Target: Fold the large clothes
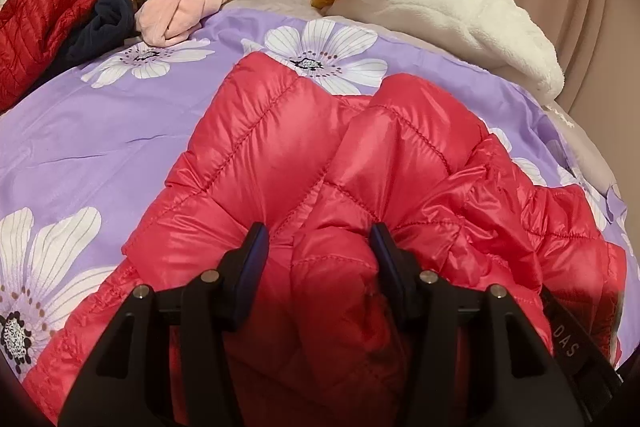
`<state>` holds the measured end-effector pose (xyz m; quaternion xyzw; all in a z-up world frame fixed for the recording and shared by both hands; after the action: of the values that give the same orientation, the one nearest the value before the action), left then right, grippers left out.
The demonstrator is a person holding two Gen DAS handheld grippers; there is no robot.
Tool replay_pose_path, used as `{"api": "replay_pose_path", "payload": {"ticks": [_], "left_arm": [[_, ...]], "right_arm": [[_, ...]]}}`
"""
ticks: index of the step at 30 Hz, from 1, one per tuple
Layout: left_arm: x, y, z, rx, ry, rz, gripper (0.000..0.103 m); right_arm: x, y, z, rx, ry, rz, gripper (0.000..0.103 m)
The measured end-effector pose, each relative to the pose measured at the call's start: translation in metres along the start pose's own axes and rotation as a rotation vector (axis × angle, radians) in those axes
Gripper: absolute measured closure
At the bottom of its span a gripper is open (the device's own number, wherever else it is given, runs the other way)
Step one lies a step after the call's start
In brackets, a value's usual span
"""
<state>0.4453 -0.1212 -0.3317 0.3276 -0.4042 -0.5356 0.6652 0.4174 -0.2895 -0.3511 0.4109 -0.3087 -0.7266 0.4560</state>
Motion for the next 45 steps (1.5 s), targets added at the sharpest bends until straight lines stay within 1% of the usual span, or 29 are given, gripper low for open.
{"api": "replay_pose_path", "payload": {"ticks": [4,17,45], "left_arm": [[0.0012,-0.001,-0.0005,0.001,-0.004,0.008,0.047],[-0.0009,-0.0009,-0.001,0.017,0.007,0.025,0.044],[-0.0052,-0.0008,-0.0004,0.027,0.024,0.021,0.04]], "right_arm": [[0.0039,0.0002,0.0,0.009,0.024,-0.031,0.103],[0.0001,0.0016,0.0002,0.028,-0.003,-0.009,0.103],[0.0009,0.0016,-0.0011,0.031,0.004,-0.03,0.103]]}}
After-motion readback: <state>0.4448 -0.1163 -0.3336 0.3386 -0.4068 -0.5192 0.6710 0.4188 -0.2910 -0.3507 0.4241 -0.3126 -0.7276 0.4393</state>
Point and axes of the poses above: each gripper's, at about its wrist camera, not at the fingertips, and z roughly against the way its jaws point, x to its right, y to its top, the point moved 9 cm from there along -z, roughly the way its jaws point, and after that the axes turned 14 degrees about x, right-handed, at the moved point
